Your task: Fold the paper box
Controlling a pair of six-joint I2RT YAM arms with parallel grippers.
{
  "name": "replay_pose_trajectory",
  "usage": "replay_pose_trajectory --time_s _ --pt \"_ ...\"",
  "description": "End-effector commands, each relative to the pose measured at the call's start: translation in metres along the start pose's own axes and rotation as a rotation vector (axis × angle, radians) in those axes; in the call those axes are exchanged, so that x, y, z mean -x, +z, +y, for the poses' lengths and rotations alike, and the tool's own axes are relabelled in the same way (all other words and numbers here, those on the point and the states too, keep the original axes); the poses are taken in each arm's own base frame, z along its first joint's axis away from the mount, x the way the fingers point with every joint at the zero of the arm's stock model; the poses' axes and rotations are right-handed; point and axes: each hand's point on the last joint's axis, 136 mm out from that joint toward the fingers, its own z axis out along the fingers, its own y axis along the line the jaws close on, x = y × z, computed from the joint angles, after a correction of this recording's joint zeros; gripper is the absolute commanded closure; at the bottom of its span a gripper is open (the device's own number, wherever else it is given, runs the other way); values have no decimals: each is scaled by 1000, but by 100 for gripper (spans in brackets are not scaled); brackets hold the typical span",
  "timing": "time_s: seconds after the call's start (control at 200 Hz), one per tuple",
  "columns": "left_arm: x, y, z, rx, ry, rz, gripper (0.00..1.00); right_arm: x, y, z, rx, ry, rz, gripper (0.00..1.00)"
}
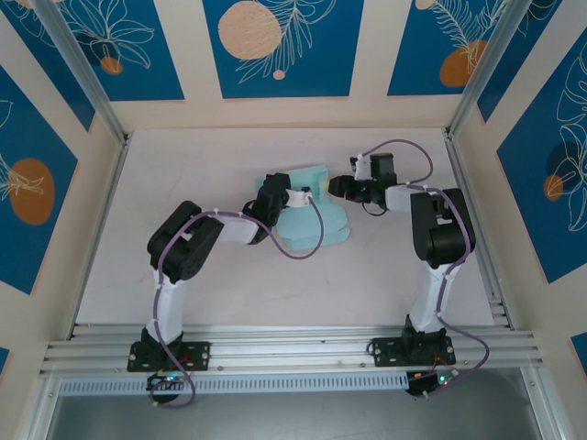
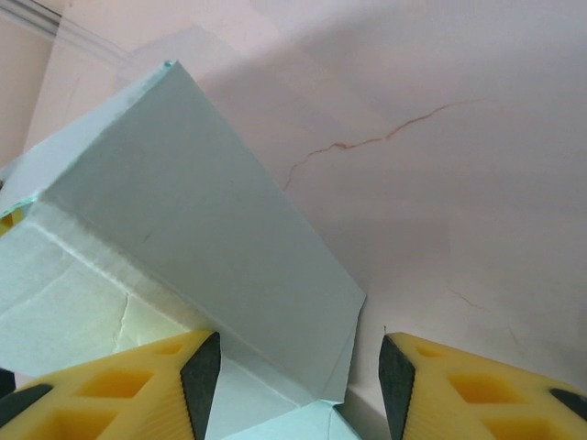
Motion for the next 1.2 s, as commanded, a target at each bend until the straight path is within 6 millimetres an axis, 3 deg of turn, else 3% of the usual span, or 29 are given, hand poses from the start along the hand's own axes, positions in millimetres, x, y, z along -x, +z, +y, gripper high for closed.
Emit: replay_pose_trajectory --time_s 0.0,0.375,0.61,0.845,1.055,1.195 --pt "19 -4 -37 -129 51 -84 100 -4 4 33 53 -105 30 45" --pt "17 -6 -35 -147 43 -94 100 -11 8 39 44 -167 49 46" --pt "17 -9 -34 -146 43 -101 100 8 10 14 -119 -133 1 47" --pt "18 -11 -33 -154 35 -113 100 19 18 13 -145 -149 -9 47" --pt "17 -12 -30 -172 -5 -116 100 20 20 5 -201 -140 -1 61" --pt "16 -11 -28 -176 -11 -110 100 13 18 2 -245 -138 15 65"
